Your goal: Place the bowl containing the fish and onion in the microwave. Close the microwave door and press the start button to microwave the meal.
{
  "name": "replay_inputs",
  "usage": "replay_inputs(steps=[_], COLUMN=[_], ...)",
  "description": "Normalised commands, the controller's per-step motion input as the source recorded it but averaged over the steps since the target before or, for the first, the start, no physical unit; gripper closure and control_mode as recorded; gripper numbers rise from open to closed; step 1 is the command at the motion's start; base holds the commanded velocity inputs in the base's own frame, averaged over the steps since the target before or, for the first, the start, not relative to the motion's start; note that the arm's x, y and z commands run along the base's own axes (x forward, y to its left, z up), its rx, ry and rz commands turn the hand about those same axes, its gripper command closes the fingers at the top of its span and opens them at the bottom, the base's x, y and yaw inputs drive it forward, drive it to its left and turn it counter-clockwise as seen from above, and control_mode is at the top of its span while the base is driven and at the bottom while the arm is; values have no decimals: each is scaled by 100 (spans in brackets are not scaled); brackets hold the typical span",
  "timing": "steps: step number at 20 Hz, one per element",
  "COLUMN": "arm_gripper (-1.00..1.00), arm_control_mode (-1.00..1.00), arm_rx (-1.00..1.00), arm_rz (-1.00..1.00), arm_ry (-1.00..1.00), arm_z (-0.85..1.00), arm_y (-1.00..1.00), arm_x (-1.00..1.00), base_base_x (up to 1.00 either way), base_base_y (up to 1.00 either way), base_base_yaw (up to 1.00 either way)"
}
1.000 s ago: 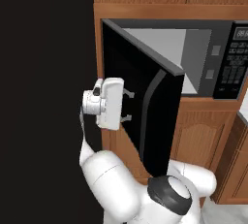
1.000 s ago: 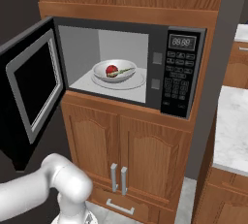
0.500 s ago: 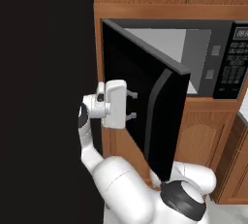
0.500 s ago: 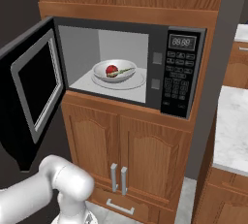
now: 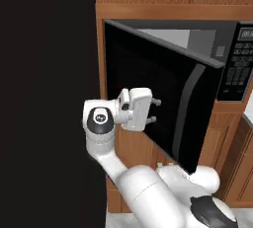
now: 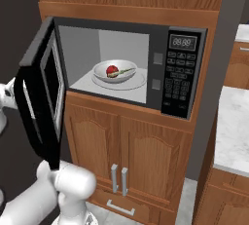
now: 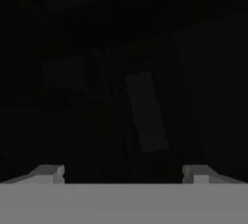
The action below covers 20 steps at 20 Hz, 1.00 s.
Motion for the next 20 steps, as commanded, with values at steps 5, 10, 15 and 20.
replay_inputs(steps=[5, 10, 15, 20], arm_gripper=[-100, -100, -100, -100], arm_control_mode=[-100, -100, -100, -100], arm_rx=[5, 12, 16, 25], arm_rz=[0, 0, 0, 6], arm_ry=[-16, -7, -1, -7], arm_z=[-10, 0, 0, 0], arm_y=[-100, -100, -100, -100], arm_x=[23, 68, 99, 100], base_base_x=[0, 0, 0, 0], base_base_y=[0, 0, 0, 0], base_base_yaw=[0, 0, 0, 0])
